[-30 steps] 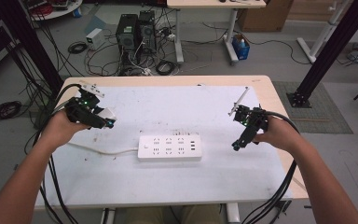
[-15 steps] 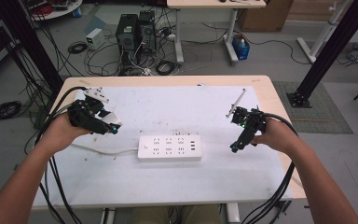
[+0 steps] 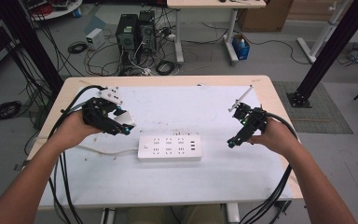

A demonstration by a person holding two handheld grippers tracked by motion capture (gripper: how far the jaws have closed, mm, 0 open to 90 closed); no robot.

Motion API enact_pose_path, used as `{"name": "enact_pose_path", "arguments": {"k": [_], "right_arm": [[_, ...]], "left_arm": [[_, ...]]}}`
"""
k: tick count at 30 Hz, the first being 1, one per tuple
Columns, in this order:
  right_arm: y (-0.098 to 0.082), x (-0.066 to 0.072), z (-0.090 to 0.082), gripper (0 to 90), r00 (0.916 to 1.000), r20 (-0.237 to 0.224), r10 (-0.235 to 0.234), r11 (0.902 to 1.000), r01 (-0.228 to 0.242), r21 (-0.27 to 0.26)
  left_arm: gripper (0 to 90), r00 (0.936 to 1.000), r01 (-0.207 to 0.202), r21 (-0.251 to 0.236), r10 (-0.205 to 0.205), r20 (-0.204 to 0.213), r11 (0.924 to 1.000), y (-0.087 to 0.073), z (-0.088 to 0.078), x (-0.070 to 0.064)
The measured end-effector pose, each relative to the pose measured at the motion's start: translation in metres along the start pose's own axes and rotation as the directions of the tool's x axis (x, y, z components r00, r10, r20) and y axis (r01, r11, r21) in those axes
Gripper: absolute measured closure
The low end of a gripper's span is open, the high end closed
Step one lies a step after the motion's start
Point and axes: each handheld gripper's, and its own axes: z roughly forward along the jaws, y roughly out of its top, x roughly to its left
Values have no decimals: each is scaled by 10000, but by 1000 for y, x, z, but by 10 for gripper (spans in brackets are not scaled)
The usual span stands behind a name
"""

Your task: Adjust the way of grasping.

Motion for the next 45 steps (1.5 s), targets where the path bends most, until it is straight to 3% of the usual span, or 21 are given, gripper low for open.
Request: {"name": "enact_pose_path", "arguments": {"k": [3,7,8,10,13,14,18,20,24,26,27,28,29,30,34,36,37,42,45], "right_arm": [[1,0,1,14,9987,-147,497,9981,-502,-347],[6,6,3,14,9916,-770,1035,9901,-1101,-873],[6,6,3,14,9916,-770,1035,9901,-1101,-873],[11,13,4,14,9856,-1256,1135,9872,-1261,-975],[13,17,4,14,9829,-1408,1189,9854,-1342,-1044],[15,22,2,14,9774,-1732,1212,9816,-1440,-1258],[16,27,1,14,9737,-1935,1204,9768,-1510,-1519],[16,28,1,14,9660,-2194,1366,9688,-1765,-1738],[16,31,0,15,9390,-2961,1749,9437,-2456,-2216],[16,31,0,15,9390,-2961,1749,9437,-2456,-2216],[16,32,0,14,9299,-3172,1862,9359,-2661,-2308],[16,33,2,15,8944,-3952,2093,9109,-3253,-2537],[16,34,4,15,8817,-4200,2151,9035,-3429,-2572],[16,34,5,15,8728,-4362,2189,8991,-3542,-2574],[20,37,11,15,8669,-4441,2263,8968,-3634,-2524],[23,37,12,15,8548,-4598,2405,8895,-3837,-2482],[24,37,13,15,8459,-4731,2461,8857,-3945,-2447],[28,37,16,15,7798,-5590,2818,8550,-4685,-2225],[30,37,17,15,7595,-5810,2925,8488,-4860,-2081]], "left_arm": [[425,9990,-370,10,369,251,9993,8,9,-5],[424,9926,-992,5,989,702,9951,22,19,-11],[424,9926,-992,5,989,702,9951,22,19,-11],[425,9877,-1246,-135,1254,933,9921,31,26,-16],[425,9812,-1565,-135,1570,1123,9876,39,32,-20],[425,9813,-1539,-225,1555,1136,9878,40,34,-22],[425,9743,-1828,-280,1849,1284,9828,46,41,-28],[425,9717,-1889,-462,1935,1357,9809,51,46,-32],[425,9677,-1992,-704,2075,1429,9774,55,52,-35],[425,9669,-2009,-742,2099,1452,9768,56,54,-37],[425,9649,-2059,-822,2162,1488,9751,59,58,-40],[425,9644,-2074,-859,2184,1491,9745,59,60,-41],[425,9634,-2091,-891,2208,1523,9738,60,61,-41],[425,9630,-2051,-905,2175,1595,9746,60,62,-41],[425,9596,-2094,-904,2223,1723,9737,61,68,-42],[425,9584,-2109,-1055,2267,1732,9718,62,70,-42],[425,9585,-2099,-1147,2275,1716,9710,62,71,-42],[425,9553,-2288,-1578,2527,1534,9606,64,73,-44],[425,9540,-2375,-1730,2630,1438,9559,64,74,-45]]}}
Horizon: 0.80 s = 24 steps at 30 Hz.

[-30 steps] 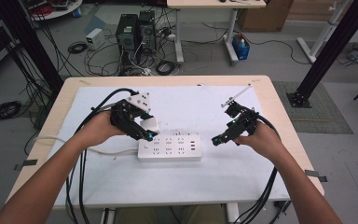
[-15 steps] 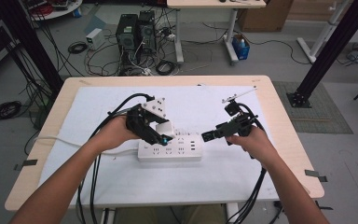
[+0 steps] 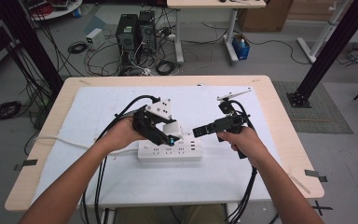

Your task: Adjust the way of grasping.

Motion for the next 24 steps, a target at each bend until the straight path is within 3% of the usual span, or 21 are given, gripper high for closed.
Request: {"name": "enact_pose_path", "arguments": {"k": [7,9,11,13,16,20,21,24], "right_arm": [[5,0,6,15,9945,-787,684,9976,-687,-13],[6,1,8,16,9887,-1158,948,9952,-968,-120],[8,2,11,17,9799,-1583,1215,9918,-1264,-211],[10,4,13,18,9695,-1951,1481,9872,-1567,-294],[13,5,19,37,9622,-2061,1783,9822,-1864,-208],[14,4,23,37,9588,-2111,1900,9804,-1966,-105],[15,3,25,38,9542,-2229,1996,9785,-2061,-58],[16,2,29,46,9550,-2061,2132,9759,-2180,-6]], "left_arm": [[425,9999,-101,-300,105,127,9995,-1,0,1],[424,9999,-48,-457,54,123,9989,-1,1,1],[425,9994,231,-919,-207,274,9955,-1,1,2],[425,9998,140,-857,-131,114,9962,-1,2,3],[425,10000,91,-754,-91,-2,9971,-1,4,2],[425,10000,73,-743,-76,-29,9972,0,5,1],[425,10000,56,-732,-58,-31,9973,0,5,1],[425,9999,-51,-663,44,-102,9978,2,6,1]]}}
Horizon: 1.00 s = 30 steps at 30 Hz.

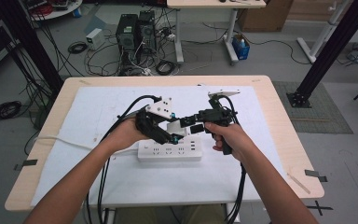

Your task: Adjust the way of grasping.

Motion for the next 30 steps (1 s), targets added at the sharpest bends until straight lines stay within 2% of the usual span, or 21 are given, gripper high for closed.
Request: {"name": "enact_pose_path", "arguments": {"k": [3,5,10,12,14,16,24,30], "right_arm": [[1,-1,4,69,9999,129,30,10000,-31,69],[1,-1,6,151,10000,-55,-69,10000,69,34],[2,-2,9,175,10000,-67,-58,10000,58,3],[2,-2,11,260,9999,-78,-66,10000,66,-18],[2,-2,12,272,9999,-79,-81,9999,80,-85],[2,-3,12,335,10000,-74,-65,9999,64,-107],[3,-5,14,423,9998,-203,76,9999,-73,133],[3,-5,16,494,10000,-45,64,9999,-63,109]], "left_arm": [[424,10000,-70,18,71,-68,10000,2,1,-1],[425,9999,-99,12,99,-102,10000,3,1,-2],[424,9996,-232,159,235,-164,9996,4,4,-2],[425,9996,-220,136,223,-187,9997,4,5,-2],[425,9995,-204,126,207,-233,9997,4,6,-2],[424,9994,-240,161,244,-265,9996,4,6,-2],[424,9988,-351,171,357,-328,9992,5,7,-3],[425,9976,-539,305,552,-421,9981,6,9,-5]]}}
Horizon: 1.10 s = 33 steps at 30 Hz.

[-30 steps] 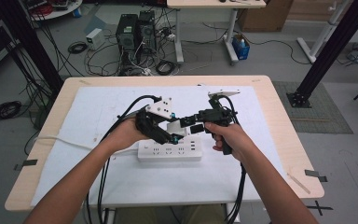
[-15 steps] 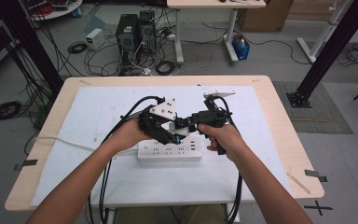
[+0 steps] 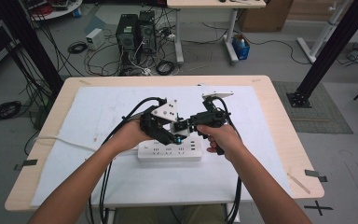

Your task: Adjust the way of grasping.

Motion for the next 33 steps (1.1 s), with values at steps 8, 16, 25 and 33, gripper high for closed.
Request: {"name": "enact_pose_path", "arguments": {"k": [8,16,25,33], "right_arm": [[-3,0,4,610,10000,9,43,10000,-43,-78],[-3,-3,-4,620,9958,902,-187,9986,230,-470],[-5,-10,-31,620,9740,2135,-762,9954,866,-398],[-7,-6,-47,620,9343,3207,-1559,9867,1624,67]], "left_arm": [[423,9993,-245,8,245,-281,9997,1,1,-3],[223,9973,665,374,-652,-342,9971,-5,-6,2],[220,9884,1519,1530,-1510,-174,9765,-24,-24,10],[220,9693,2283,2963,-2450,199,9274,-47,-40,12]]}}
